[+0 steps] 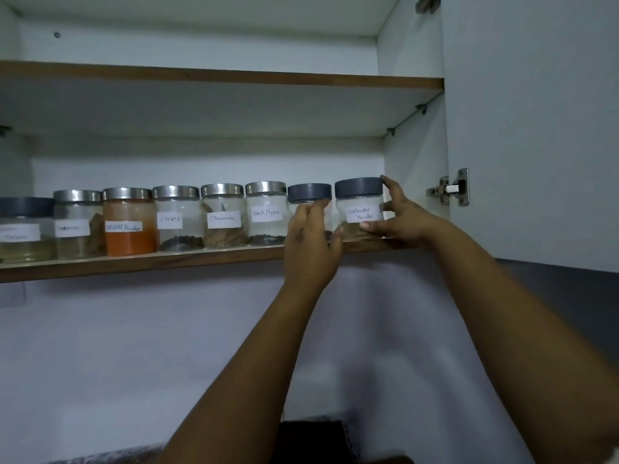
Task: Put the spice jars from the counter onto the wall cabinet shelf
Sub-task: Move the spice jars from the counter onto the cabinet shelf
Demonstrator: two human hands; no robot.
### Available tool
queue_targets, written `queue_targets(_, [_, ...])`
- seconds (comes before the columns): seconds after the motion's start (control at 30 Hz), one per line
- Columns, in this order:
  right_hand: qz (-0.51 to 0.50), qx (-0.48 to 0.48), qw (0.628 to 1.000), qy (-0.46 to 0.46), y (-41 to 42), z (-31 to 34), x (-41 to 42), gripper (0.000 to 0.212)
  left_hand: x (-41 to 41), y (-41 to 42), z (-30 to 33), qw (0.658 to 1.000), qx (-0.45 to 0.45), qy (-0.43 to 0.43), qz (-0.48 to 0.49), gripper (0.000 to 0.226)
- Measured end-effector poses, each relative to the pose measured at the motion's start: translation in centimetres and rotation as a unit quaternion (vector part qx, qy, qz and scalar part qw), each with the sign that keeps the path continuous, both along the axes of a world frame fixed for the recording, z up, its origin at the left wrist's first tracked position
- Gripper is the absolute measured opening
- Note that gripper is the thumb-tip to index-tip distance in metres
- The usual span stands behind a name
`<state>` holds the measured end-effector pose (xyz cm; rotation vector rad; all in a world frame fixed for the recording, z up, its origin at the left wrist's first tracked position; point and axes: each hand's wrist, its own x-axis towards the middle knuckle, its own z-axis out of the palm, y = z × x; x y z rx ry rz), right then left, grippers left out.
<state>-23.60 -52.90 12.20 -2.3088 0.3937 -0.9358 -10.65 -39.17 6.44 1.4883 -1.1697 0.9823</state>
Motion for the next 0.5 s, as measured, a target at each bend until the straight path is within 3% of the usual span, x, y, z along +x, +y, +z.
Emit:
queue_targets(0.1, [-0.01, 0.007, 0.998, 0.056, -1.5, 1.0, 1.4, 0.108, 2.3, -0.1, -2.4, 0.989, -0.076, -0.059, 0.11, 0.017])
queue_targets(0.2, [0.01, 0.054, 0.997, 0.056, -2.5, 1.1, 2.1, 0.103, 4.0, -0.4, -3.9, 0.971, -0.042, -0.136, 0.193, 0.024])
queue_targets(0.5, [-0.022, -0.023, 0.997, 0.076, -3.3, 0.1, 2.9, 0.092, 4.7, -0.9, -4.0, 0.964, -0.046, -0.153, 0.213, 0.029])
